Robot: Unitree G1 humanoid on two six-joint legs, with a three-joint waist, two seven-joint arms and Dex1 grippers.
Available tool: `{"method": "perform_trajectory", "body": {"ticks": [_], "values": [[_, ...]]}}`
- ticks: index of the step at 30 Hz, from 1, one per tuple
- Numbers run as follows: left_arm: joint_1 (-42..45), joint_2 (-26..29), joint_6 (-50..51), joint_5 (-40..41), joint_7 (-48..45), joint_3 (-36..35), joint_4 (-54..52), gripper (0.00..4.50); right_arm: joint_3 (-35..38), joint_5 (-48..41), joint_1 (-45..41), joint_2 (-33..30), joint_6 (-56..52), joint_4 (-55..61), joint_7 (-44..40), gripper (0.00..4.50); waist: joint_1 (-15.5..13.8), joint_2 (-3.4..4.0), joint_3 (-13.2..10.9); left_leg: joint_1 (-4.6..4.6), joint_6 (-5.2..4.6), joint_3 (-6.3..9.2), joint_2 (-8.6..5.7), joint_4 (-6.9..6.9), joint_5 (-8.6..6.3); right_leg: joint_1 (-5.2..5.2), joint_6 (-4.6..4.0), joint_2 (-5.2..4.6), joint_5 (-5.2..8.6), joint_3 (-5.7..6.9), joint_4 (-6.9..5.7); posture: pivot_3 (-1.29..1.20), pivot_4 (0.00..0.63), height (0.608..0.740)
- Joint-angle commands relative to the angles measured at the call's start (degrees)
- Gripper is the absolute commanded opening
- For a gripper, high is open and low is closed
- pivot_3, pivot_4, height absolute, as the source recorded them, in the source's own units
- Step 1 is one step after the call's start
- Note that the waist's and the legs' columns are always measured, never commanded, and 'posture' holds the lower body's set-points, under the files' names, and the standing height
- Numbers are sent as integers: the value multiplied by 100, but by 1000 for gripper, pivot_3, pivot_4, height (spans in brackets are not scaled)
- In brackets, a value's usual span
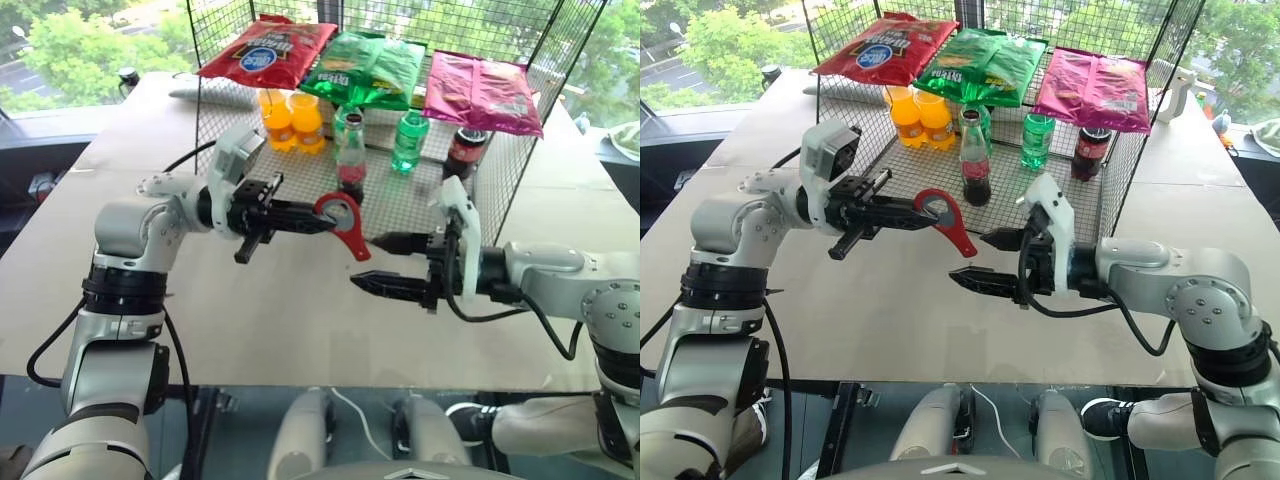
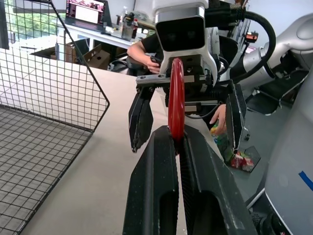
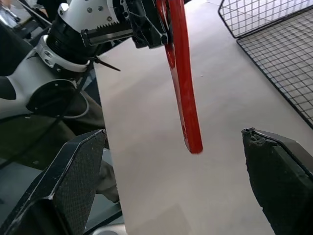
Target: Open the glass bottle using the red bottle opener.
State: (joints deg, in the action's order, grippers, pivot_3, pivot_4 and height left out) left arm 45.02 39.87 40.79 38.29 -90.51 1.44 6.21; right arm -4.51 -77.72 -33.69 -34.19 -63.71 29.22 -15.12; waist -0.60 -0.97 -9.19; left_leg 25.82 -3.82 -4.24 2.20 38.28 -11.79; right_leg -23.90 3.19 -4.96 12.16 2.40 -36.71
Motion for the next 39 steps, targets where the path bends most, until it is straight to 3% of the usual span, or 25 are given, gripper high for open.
{"method": "perform_trajectory", "body": {"ticks": [1, 8, 23, 27, 28, 29, 32, 35, 39], "values": [[147, 13, -182, -45, -129, 92, -141, 40, 71, -276, -275, 129, -62, -156, 23, 4500, -7, 1, -1, 1, 0, 0, 0, 0, 0, 0, 0, 0, 0, 0, 0, 0, 150, 740], [197, -94, -288, -87, -141, 171, -78, 40, 75, -600, -471, 222, -217, -333, 162, 4500, -5, 2, -2, 6, -2, 2, 0, 0, -1, -2, 0, -1, 0, 1, 3, 0, 150, 740], [265, -31, -433, -11, -199, 307, -10, 40, -77, -297, -369, 438, -313, -486, 147, 4500, -1, 3, -3, 8, -3, 2, 0, -2, -2, -5, 0, -1, 0, 0, 4, 0, 150, 740], [245, 6, -499, 4, -199, 356, -4, 0, -61, -252, -373, 438, -324, -527, 150, 3353, -1, 4, -3, 15, -3, 1, 0, -3, -2, -14, 1, -1, 0, 0, 4, 0, 150, 740], [248, 12, -516, -1, -199, 361, 16, 0, -58, -262, -360, 421, -340, -517, 140, 2675, -1, 4, -3, 18, -3, 1, 0, -2, -1, -16, 0, -1, 0, 0, 4, 0, 150, 740], [253, 19, -534, -5, -199, 367, 37, 0, -51, -284, -338, 402, -358, -502, 127, 2585, -1, 4, -3, 18, -3, 0, 0, -3, -2, -17, 0, -1, 0, 0, 4, 0, 150, 740], [254, 63, -599, -5, -199, 416, 61, 0, -35, -323, -300, 374, -391, -479, 121, 1178, -2, 4, -4, 19, -3, 1, 0, -3, -2, -18, 0, -1, 0, 0, 4, 0, 150, 740], [253, 100, -643, 40, -199, 467, 60, 0, -32, -360, -282, 368, -417, -475, 131, 77, 0, 5, -5, 20, -3, 0, 0, -4, -2, -20, 1, -1, 0, 0, 5, 0, 150, 740], [251, 127, -700, 93, -199, 532, 63, 0, -27, -380, -278, 372, -482, -483, 147, 77, -1, 7, -6, 24, -3, -1, 1, -4, -2, -25, 1, -1, 0, -1, 4, 0, 150, 740]]}}
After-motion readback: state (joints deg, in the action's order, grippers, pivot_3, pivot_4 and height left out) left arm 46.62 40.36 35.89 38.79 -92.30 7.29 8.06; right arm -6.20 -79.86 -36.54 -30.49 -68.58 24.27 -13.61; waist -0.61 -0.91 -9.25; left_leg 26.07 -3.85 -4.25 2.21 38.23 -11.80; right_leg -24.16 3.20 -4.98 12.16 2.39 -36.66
